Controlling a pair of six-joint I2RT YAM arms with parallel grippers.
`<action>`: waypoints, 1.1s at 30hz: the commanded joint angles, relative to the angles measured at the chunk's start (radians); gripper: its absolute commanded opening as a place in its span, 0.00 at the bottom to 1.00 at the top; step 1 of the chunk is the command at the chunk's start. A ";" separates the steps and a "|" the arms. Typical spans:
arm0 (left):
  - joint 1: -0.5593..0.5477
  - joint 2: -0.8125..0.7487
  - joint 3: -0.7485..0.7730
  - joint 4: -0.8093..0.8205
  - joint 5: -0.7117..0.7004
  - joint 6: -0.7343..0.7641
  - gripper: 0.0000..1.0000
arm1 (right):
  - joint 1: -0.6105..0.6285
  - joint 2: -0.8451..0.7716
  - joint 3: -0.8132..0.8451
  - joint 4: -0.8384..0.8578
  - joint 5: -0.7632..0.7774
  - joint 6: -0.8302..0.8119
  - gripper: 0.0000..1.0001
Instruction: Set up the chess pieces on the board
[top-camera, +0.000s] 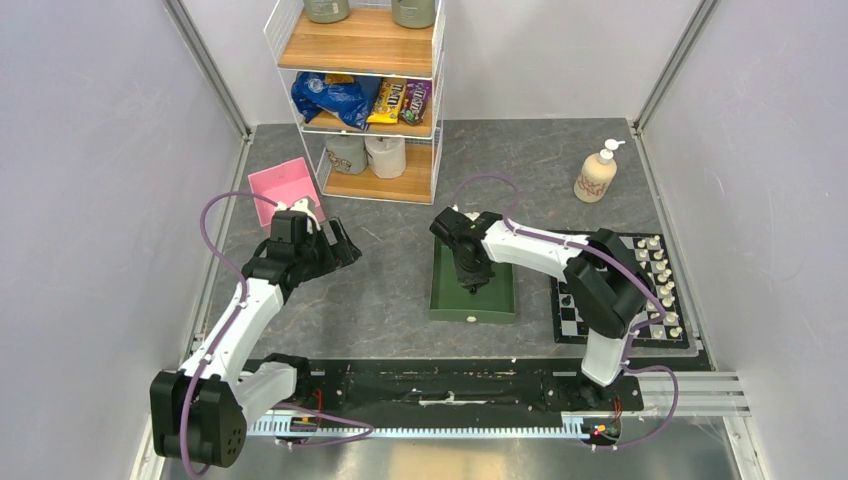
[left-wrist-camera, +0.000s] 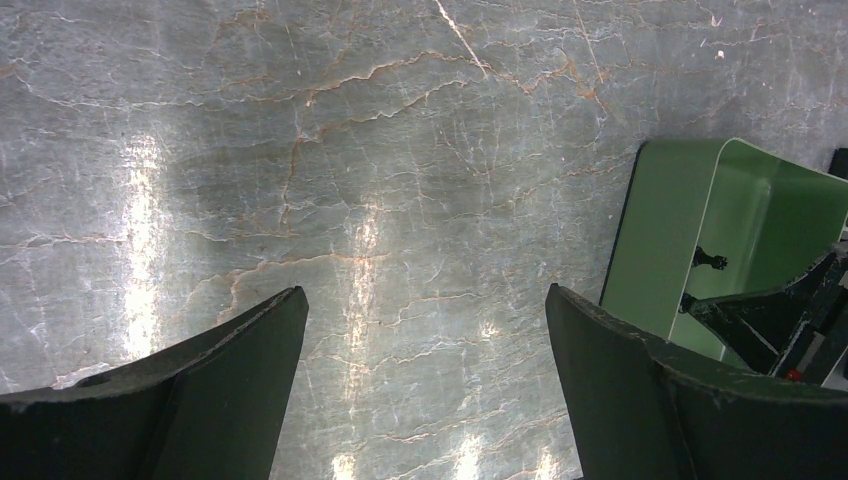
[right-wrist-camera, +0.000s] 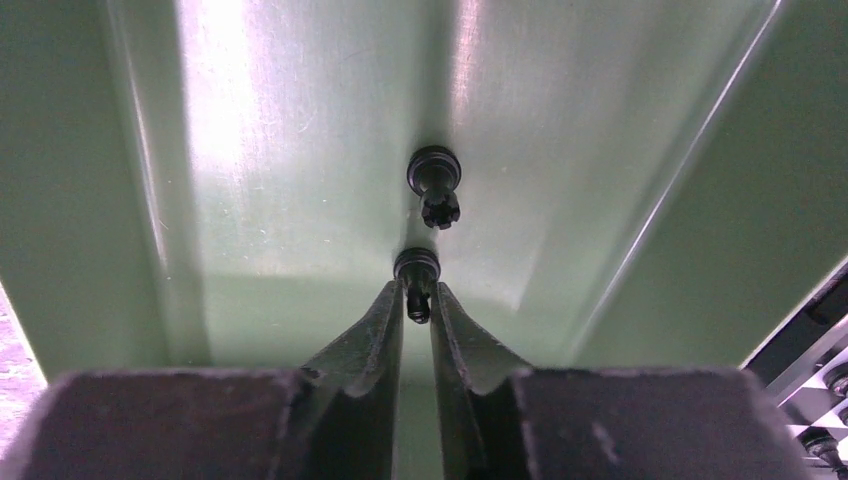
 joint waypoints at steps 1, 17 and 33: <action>-0.002 -0.008 0.025 0.028 0.013 -0.014 0.96 | -0.004 -0.016 0.021 0.005 0.033 0.001 0.19; -0.001 -0.001 0.028 0.028 0.028 -0.018 0.96 | -0.065 -0.447 -0.116 -0.184 0.142 0.153 0.07; -0.002 -0.003 0.024 0.037 0.037 -0.026 0.96 | -0.393 -0.808 -0.459 -0.312 0.165 0.424 0.07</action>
